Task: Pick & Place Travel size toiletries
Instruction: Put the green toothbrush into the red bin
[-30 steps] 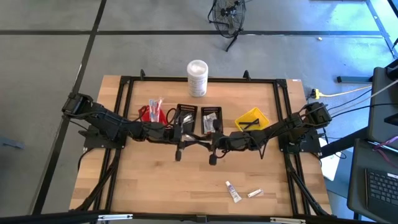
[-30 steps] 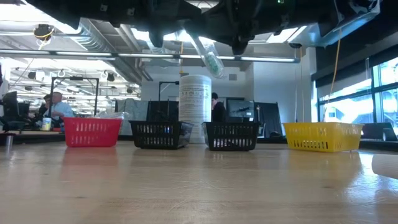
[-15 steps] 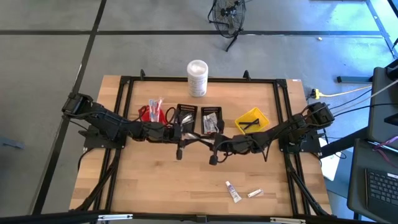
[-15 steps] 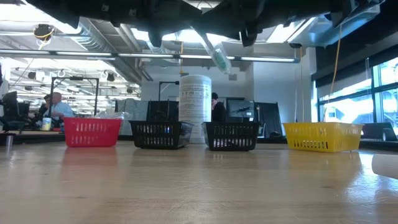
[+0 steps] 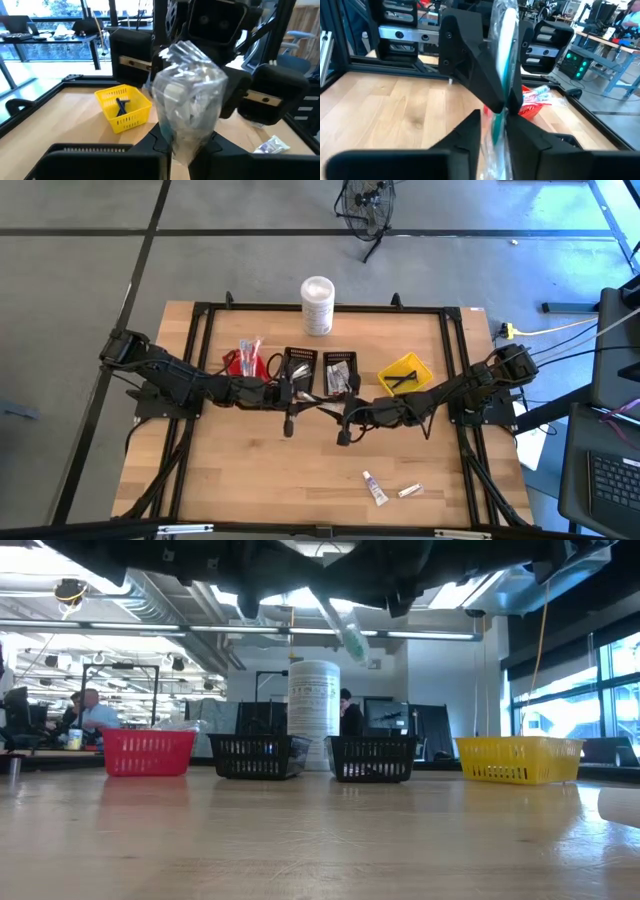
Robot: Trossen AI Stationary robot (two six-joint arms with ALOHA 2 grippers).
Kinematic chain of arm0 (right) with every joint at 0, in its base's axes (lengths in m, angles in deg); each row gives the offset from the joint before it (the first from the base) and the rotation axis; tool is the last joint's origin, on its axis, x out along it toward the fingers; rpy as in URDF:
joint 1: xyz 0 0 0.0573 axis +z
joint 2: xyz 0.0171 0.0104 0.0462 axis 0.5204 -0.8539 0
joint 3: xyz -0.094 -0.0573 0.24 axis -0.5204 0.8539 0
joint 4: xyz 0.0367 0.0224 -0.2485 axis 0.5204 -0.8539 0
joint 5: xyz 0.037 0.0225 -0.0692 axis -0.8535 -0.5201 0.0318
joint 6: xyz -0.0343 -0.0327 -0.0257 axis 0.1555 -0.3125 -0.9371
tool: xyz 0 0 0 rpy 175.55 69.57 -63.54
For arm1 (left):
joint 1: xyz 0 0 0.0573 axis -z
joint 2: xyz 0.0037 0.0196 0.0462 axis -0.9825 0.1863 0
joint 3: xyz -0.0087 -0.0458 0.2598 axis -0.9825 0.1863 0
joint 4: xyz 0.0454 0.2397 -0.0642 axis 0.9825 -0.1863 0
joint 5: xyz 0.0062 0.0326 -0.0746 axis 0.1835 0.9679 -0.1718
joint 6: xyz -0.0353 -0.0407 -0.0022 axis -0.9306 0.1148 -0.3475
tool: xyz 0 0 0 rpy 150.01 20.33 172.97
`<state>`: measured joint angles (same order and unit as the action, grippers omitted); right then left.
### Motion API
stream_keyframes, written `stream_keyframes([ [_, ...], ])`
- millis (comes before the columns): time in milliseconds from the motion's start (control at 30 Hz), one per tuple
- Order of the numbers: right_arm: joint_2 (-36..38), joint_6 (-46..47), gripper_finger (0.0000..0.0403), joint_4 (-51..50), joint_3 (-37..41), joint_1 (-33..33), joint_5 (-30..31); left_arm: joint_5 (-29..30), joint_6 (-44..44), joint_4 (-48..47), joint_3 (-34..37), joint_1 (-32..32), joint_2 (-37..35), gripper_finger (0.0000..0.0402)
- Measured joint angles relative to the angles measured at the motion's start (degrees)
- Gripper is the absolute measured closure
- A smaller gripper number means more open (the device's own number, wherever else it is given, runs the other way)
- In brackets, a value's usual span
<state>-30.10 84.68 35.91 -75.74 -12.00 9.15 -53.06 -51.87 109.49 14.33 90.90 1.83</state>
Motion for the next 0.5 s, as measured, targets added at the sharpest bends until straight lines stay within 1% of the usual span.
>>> stream_keyframes([
  [67,0.00,0.14,0.0291,-0.87,0.00,0.17,0.00,0.80,-0.70,-1.01,0.00,0.00,-0.06,0.0378],
  [133,0.36,0.23,0.0273,-2.27,0.00,0.51,0.38,1.78,-3.42,-3.34,0.04,0.00,-0.71,0.0378],
  [200,1.53,0.48,0.0255,-3.63,-0.02,1.11,2.24,2.26,-6.51,-7.09,0.04,-0.09,-1.70,0.0378],
  [300,4.61,0.51,0.0233,-9.33,-0.02,2.00,5.90,2.26,-10.05,-14.17,0.09,-0.85,-4.25,0.0378],
  [400,7.89,1.33,0.0215,-14.94,-0.02,2.86,8.43,2.27,-14.72,-22.65,-0.13,-2.50,-8.83,0.0379],
  [500,10.41,3.47,0.0204,-18.55,-0.02,3.37,9.04,1.97,-20.82,-36.72,-3.46,-5.41,-14.85,0.0379],
])
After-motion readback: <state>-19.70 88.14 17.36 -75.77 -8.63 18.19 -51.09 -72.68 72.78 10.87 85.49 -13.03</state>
